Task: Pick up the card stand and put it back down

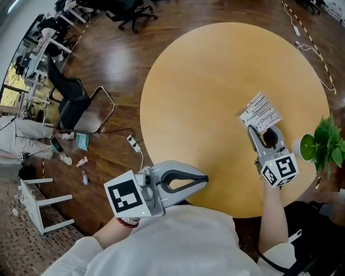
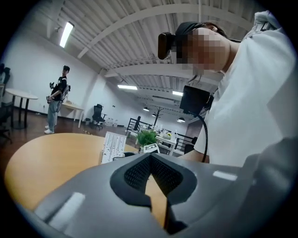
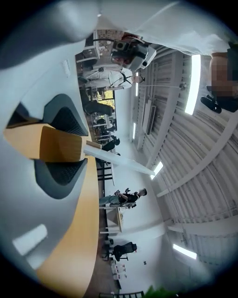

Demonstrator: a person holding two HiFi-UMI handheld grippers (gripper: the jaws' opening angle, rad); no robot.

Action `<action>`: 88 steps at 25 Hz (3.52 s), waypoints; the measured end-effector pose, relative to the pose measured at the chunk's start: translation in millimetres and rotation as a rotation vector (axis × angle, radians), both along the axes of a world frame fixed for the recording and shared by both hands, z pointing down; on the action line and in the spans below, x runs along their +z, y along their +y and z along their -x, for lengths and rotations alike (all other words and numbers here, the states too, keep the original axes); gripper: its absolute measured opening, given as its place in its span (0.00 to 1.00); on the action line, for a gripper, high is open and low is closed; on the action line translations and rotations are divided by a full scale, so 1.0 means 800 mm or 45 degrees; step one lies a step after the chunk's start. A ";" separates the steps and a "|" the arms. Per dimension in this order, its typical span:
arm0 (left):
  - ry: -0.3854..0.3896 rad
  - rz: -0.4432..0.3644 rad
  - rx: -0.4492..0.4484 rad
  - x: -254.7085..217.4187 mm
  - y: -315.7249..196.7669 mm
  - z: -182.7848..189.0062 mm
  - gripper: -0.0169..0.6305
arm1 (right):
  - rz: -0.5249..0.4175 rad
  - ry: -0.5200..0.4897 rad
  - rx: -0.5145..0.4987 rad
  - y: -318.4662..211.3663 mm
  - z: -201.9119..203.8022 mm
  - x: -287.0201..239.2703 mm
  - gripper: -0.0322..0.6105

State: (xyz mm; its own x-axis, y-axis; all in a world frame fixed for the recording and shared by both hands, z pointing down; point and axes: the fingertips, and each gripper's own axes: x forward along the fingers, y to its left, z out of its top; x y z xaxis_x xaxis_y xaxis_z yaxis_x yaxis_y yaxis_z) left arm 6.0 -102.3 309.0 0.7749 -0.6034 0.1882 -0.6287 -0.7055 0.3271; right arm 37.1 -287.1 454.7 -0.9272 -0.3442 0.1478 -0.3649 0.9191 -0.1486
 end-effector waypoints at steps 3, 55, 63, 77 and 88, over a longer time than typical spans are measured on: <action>0.013 0.046 -0.020 0.016 -0.022 0.007 0.00 | 0.012 0.084 -0.034 -0.043 0.030 0.037 0.29; 0.278 -0.408 0.007 -0.075 0.428 0.154 0.00 | -0.186 0.154 0.263 0.559 0.044 -0.278 0.27; 0.150 -0.343 0.088 -0.059 0.479 0.115 0.00 | -0.205 0.057 0.218 0.638 0.031 -0.289 0.28; 0.026 -0.313 0.280 -0.085 0.509 -0.077 0.00 | -0.249 -0.112 0.104 0.707 -0.088 -0.269 0.28; 0.146 -0.327 0.259 -0.115 0.487 -0.102 0.00 | -0.235 -0.155 0.086 0.685 -0.122 -0.283 0.26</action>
